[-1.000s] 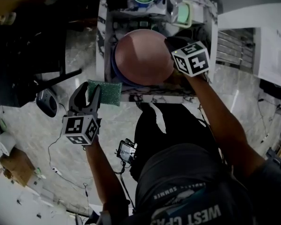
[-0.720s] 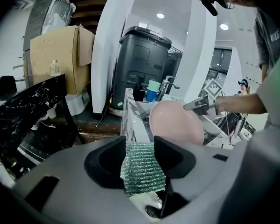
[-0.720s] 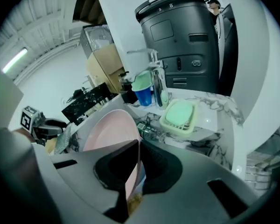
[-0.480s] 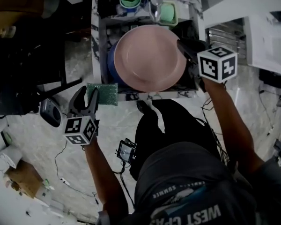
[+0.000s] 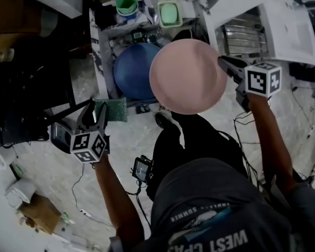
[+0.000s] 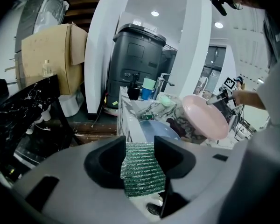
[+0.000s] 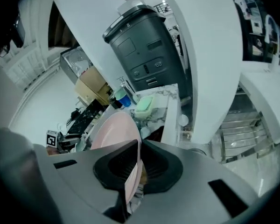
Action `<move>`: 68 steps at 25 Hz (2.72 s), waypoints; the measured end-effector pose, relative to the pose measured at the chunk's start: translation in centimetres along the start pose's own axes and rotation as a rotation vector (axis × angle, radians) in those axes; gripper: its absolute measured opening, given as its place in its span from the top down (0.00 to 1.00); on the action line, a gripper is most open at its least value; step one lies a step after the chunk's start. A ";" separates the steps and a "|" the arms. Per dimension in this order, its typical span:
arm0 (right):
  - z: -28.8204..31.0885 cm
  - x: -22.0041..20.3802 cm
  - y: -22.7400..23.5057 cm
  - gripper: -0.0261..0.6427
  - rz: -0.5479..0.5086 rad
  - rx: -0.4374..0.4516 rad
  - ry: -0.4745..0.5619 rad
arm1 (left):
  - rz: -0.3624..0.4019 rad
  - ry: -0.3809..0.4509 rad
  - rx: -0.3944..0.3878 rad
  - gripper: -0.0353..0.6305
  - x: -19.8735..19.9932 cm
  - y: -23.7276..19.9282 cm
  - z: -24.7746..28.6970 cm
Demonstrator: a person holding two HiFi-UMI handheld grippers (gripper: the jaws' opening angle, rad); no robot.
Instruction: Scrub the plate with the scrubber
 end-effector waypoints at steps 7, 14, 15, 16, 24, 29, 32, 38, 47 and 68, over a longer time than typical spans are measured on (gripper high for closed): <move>-3.3 -4.5 2.3 0.89 0.107 0.001 0.001 | 0.016 -0.007 0.000 0.66 0.0 0.0 0.0; -4.4 -8.1 4.8 0.89 0.216 -0.004 0.023 | 0.047 -0.014 0.037 0.66 -0.1 0.3 0.3; -4.3 -8.4 4.7 0.89 0.223 0.003 0.027 | 0.053 -0.015 0.044 0.66 -0.1 0.4 0.3; -4.1 -8.6 4.7 0.89 0.223 0.005 0.027 | 0.059 -0.016 0.051 0.66 -0.1 0.5 0.4; -4.1 -8.7 4.9 0.77 0.169 -0.007 0.045 | 0.067 -0.014 0.064 0.66 -0.4 1.3 0.3; -6.1 -7.2 5.1 0.71 0.113 -0.089 0.063 | 0.058 -0.001 0.083 0.66 -0.7 1.7 0.1; -7.1 -6.1 5.2 0.72 0.096 -0.133 0.103 | 0.048 0.016 0.116 0.65 -1.2 1.3 -0.2; -6.8 -6.0 4.8 0.72 0.097 -0.140 0.099 | -0.013 0.065 0.156 0.61 -1.9 0.3 -1.0; -5.5 -5.9 3.1 0.72 0.070 -0.103 0.103 | -0.213 0.140 0.066 0.51 -3.2 -0.6 -1.0; -4.9 -6.2 1.7 0.74 0.057 -0.082 0.107 | -0.321 0.182 0.049 0.81 -3.1 0.4 -4.8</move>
Point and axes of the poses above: the fingertips, and each gripper's own axes: z forward along the fingers, y to its right, x out of its top, the point moved 6 cm from there along -z, backward along the fingers, and after that the axes turned 9 degrees about -z, right-handed, at the moved point
